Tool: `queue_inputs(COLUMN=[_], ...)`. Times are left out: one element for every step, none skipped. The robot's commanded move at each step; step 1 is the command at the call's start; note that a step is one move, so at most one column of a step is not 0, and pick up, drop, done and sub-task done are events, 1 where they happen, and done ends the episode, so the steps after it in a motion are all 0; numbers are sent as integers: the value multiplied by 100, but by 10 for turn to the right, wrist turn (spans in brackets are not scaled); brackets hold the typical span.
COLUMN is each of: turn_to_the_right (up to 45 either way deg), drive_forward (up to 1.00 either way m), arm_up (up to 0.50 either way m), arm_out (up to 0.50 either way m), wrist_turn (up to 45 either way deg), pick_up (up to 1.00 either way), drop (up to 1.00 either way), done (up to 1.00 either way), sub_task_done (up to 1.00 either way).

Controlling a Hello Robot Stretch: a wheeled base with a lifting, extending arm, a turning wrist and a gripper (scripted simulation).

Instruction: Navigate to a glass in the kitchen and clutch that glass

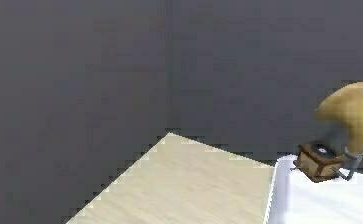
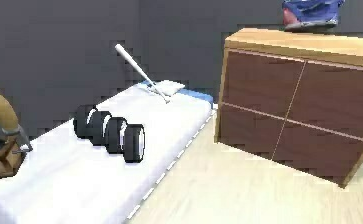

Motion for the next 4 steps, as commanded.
queue_inputs(turn_to_the_right=[-450, -450, -420, 0], drive_forward=[0, 0, 0, 100], arm_up=[0, 0, 0, 0], arm_out=[0, 0, 0, 0], wrist_turn=[0, 0, 0, 0], pick_up=[0, 0, 0, 0], drop=[0, 0, 0, 0], done=[0, 0, 0, 0], sub_task_done=[0, 0, 0, 0])
